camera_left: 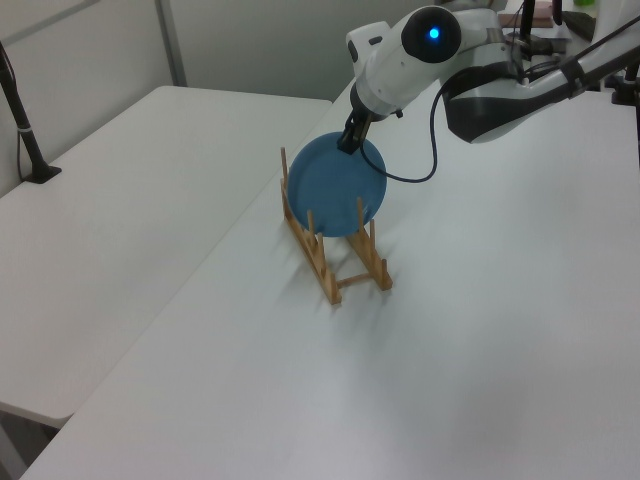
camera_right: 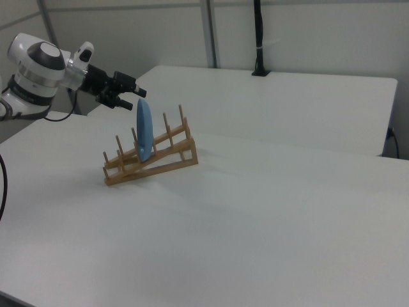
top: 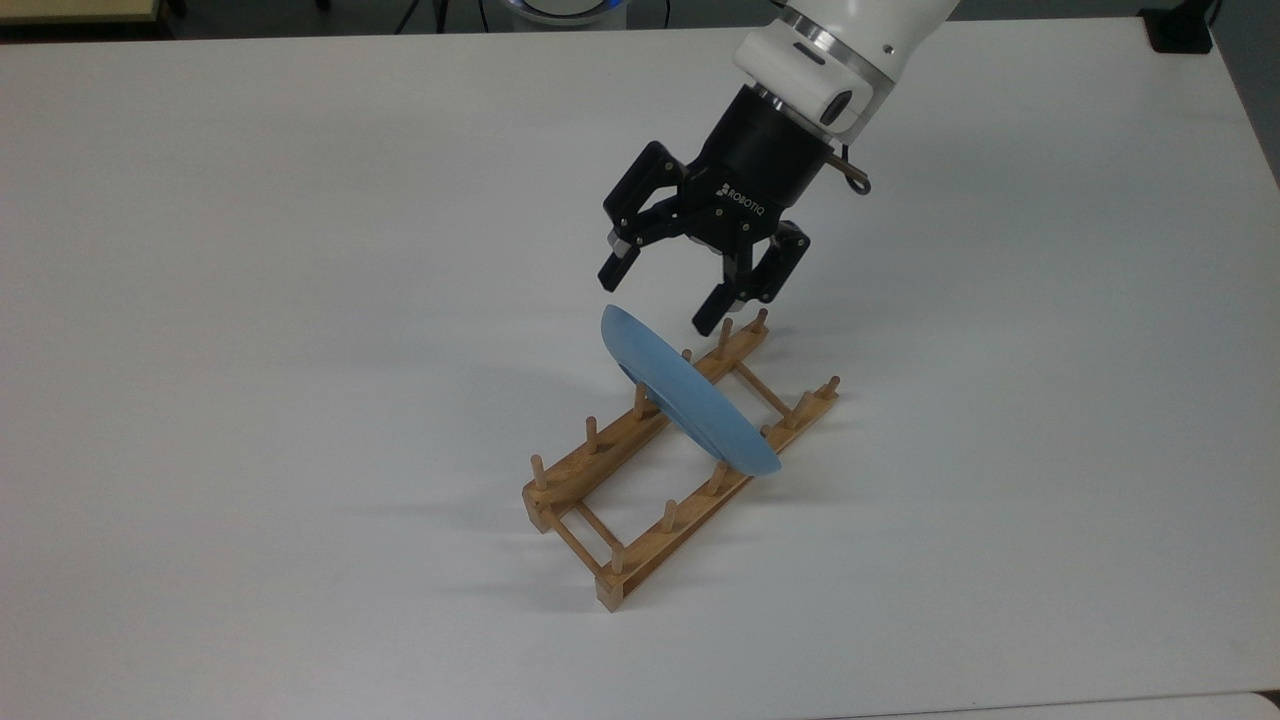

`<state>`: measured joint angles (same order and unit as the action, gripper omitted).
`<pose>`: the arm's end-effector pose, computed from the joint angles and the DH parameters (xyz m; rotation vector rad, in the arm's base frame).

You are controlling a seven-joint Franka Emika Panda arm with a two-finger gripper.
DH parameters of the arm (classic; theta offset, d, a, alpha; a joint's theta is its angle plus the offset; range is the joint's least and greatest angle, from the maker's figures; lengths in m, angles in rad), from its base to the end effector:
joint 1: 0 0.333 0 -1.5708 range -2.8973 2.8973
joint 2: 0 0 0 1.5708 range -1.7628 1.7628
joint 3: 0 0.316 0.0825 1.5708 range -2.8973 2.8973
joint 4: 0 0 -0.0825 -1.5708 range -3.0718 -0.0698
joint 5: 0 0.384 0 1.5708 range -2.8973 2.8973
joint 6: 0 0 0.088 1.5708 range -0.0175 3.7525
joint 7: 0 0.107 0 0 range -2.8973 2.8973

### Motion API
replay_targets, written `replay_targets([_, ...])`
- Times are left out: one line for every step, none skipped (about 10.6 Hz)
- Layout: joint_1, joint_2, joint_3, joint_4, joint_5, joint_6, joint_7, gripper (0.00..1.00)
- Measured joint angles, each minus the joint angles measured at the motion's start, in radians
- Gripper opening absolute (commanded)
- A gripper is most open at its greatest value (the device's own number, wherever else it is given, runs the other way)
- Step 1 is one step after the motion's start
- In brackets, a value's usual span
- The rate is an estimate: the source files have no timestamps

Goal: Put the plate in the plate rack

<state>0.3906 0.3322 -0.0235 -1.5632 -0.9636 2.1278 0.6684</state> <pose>0.6542 0.2148 0.4950 2.3652 0.1700 0.7845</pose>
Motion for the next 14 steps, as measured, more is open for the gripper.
replay_targets([0.004,0.0,0.0,0.001,0.0,0.0,0.004,1.0])
replay_targets([0.004,-0.001,0.0,0.005,0.0,0.0,0.01,1.0])
replay_targets([0.004,-0.003,0.0,0.019,0.004,0.0,0.02,1.0])
replay_targets([0.004,-0.009,-0.001,0.037,0.059,0.0,0.026,1.0])
replay_targets([0.003,-0.022,-0.002,0.051,0.142,0.0,0.025,1.0])
replay_targets([0.0,-0.046,-0.006,0.06,0.248,-0.009,0.013,1.0])
replay_targets([-0.005,-0.077,-0.009,0.062,0.368,-0.04,-0.03,1.0])
replay_targets([-0.013,-0.109,-0.016,0.062,0.484,-0.095,-0.096,1.0])
replay_targets([-0.035,-0.142,-0.019,0.063,0.591,-0.165,-0.173,1.0])
replay_targets([-0.071,-0.176,-0.021,0.063,0.688,-0.247,-0.265,1.0])
replay_targets([-0.117,-0.209,-0.024,0.062,0.775,-0.336,-0.364,1.0])
replay_targets([-0.171,-0.242,-0.026,0.056,0.847,-0.413,-0.463,1.0])
replay_targets([-0.227,-0.273,-0.027,0.046,0.89,-0.476,-0.551,1.0])
replay_targets([-0.273,-0.297,-0.028,0.031,0.908,-0.523,-0.602,1.0])
